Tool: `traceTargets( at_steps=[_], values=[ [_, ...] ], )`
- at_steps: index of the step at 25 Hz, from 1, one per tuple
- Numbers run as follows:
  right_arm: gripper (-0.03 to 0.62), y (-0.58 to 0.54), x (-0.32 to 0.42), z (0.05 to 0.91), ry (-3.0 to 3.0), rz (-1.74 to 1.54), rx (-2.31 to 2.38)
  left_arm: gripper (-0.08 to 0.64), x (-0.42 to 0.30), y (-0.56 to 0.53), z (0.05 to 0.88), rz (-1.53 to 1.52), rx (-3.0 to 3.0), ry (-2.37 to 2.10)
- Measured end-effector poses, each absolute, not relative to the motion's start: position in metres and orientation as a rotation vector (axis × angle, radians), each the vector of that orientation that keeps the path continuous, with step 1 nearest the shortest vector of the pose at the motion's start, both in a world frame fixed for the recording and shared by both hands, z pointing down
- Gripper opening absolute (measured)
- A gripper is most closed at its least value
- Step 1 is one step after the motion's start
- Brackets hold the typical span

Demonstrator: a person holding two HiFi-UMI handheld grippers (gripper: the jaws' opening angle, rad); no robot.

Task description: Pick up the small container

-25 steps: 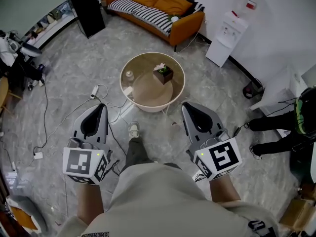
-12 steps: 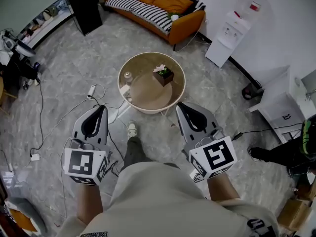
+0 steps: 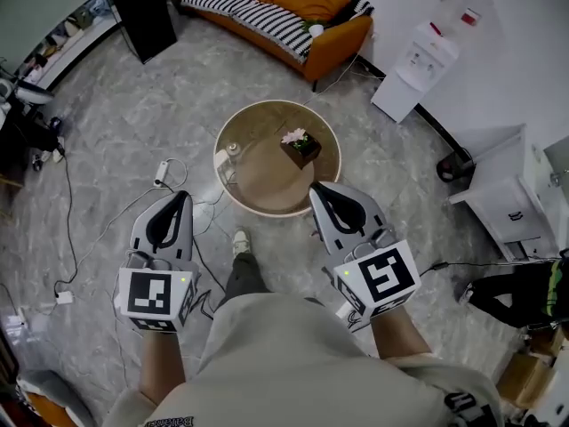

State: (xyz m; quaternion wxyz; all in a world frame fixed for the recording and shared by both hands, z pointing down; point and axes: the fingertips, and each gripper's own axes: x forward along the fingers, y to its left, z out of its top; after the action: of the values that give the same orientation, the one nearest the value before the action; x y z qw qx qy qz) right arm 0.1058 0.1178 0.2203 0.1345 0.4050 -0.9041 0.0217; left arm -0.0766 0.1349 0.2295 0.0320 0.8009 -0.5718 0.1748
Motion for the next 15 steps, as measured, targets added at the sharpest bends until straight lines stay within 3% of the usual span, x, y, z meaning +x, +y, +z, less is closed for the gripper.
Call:
traceTargets(
  at_steps=[15],
  values=[
    [-0.003, -0.077, -0.012, 0.210, -2.562, 0.068, 1.256, 0.006, -0.175, -0.071, 0.207, 0.463, 2.602, -1.699]
  ],
)
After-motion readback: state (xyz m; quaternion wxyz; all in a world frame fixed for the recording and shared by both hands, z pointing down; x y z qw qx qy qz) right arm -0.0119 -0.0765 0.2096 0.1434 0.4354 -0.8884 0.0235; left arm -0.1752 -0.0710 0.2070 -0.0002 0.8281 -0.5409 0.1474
